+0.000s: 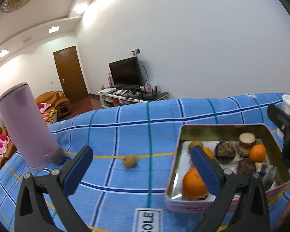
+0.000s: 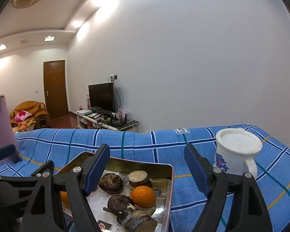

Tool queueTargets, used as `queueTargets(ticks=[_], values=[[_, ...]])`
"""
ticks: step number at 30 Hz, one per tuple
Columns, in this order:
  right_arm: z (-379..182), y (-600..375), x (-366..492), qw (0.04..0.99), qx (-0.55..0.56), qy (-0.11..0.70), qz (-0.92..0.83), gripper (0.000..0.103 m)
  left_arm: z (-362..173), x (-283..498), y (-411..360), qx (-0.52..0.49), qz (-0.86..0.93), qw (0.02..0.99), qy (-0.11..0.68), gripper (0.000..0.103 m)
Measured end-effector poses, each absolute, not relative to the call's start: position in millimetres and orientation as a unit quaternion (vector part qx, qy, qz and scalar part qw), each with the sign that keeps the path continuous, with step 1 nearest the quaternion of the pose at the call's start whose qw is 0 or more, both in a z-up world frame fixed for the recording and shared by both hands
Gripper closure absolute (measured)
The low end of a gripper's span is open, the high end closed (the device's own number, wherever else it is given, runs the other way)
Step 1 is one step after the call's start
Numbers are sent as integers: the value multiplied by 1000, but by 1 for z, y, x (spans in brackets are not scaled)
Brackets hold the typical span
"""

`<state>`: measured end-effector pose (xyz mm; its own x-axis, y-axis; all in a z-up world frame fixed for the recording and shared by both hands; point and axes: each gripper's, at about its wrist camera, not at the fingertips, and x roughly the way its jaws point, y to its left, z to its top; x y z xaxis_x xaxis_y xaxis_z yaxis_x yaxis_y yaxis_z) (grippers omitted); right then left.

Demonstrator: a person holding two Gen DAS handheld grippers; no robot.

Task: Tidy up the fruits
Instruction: 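Move both tools toward the purple onion and brown fruit beside the kettle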

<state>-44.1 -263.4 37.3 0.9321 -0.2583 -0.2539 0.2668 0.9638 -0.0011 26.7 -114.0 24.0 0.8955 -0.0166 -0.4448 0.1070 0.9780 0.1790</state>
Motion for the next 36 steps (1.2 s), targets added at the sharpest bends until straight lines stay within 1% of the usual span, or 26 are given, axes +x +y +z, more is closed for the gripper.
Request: queueTargets(ticks=[9,21,27,36], values=[[35,-262,-42,975,43,144,-162,23,18,30,-88,102,-16,967,233,0],[28,-239,-21,968,70,188,-149,23,11,39,-50,87,8,964,251,0],[24,-215,-11,969,66,198,-131,23,9,42,-31,85,24,962,257,0],[21,-183,5,971,60,207,-104,23,5,54,18,60,58,957,279,0]])
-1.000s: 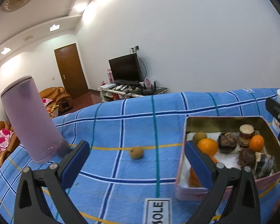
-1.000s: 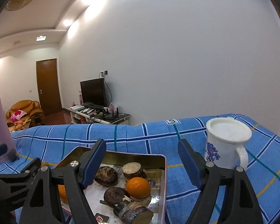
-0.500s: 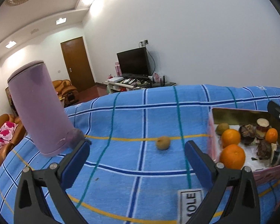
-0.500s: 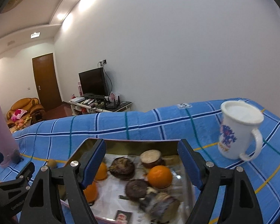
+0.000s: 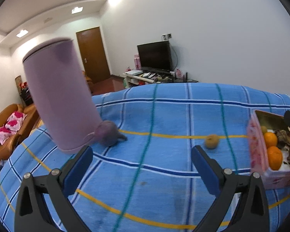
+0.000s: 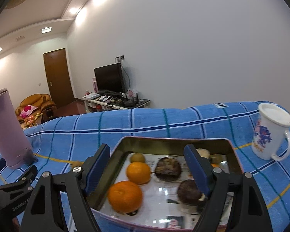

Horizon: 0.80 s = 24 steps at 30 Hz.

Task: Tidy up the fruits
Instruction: 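Move both tools toward the purple onion and brown fruit beside the kettle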

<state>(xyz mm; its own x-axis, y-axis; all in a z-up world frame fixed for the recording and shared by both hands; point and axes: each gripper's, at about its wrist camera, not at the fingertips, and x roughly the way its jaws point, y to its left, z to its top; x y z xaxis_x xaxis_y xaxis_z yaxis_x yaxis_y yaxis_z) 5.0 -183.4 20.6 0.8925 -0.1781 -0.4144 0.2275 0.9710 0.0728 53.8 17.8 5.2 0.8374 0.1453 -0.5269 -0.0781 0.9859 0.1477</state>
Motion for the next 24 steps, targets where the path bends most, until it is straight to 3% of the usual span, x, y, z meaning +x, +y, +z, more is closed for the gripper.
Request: queueTargets(ticks=[14,24], values=[[17,-128,31,972,37,226,-44,23,-1,76,80,30,119,945,302,0],[-1,-81,76,951,15,308,15,23,-8,89,128,-26,141,933,331,0]])
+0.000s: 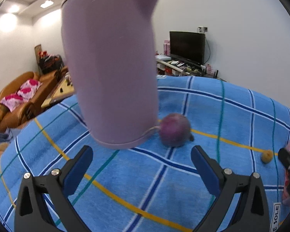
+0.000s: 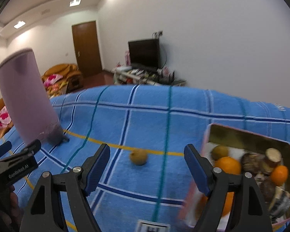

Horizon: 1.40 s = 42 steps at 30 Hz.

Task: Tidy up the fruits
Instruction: 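Move both tools toward the purple onion and brown fruit beside the kettle, then close the left tool on the purple onion while the right tool grasps the brown fruit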

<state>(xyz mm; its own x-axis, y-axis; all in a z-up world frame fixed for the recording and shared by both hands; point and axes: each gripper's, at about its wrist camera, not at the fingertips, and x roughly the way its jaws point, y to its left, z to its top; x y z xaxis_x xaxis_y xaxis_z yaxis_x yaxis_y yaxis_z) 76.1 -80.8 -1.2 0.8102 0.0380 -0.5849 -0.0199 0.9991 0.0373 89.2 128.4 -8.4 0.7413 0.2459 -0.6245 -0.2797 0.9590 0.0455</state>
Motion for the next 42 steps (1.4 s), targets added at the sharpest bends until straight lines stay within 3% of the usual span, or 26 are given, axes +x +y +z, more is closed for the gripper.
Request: queueTargets(ticks=[9,11,18,25,42], values=[[-21,-58,113,925,-11,379,14,27,-29,98,171,-90,167,902,389,0],[-22,-54,118,924,-19,382,26,37,-30,99,173,-91,166,900,393,0],[-38,-53,132,901,-15,432,37,50,-12,103,156,-59,151,913,373,0],[-37,-57,124,902,-23,429,37,73,-9,127,127,-26,125,918,376,0],[-17,-83,92,928,72,354,87,73,-23,162,104,-64,210,895,389,3]])
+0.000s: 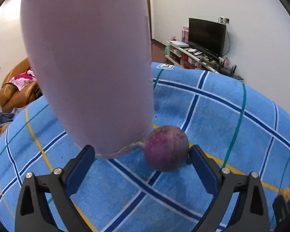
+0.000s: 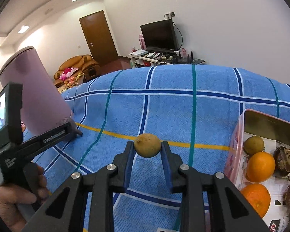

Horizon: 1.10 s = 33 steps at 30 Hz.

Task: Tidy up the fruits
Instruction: 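Close the left tool on the purple onion while the right tool grasps the brown fruit, then carry the purple onion and brown fruit over the pink tin box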

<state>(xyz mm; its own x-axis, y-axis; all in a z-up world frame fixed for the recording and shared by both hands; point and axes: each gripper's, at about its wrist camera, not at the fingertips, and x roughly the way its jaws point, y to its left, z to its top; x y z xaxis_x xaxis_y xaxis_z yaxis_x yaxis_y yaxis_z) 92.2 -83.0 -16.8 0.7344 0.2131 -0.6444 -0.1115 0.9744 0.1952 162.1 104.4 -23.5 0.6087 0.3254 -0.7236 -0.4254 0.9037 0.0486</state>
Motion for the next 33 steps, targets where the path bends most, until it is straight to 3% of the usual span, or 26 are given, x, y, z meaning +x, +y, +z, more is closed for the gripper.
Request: queueTargets(ticks=[8,13,17,19,20,33], values=[[-15,-79,90,930,60,349,95,73,-51,195,105,-149,244,850,443,11],[-18,-80,95,927,67,357,98,73,-54,196,97,-143,258,853,430,11],[-17,-80,94,928,66,354,93,73,-52,184,99,-156,251,860,416,23],[-16,-78,93,931,59,349,92,73,-49,182,96,-159,218,872,408,46],[-15,-77,92,932,55,347,91,73,-49,180,96,-156,214,873,409,49],[-5,-75,80,948,36,310,67,73,-44,132,104,-133,162,887,410,51]])
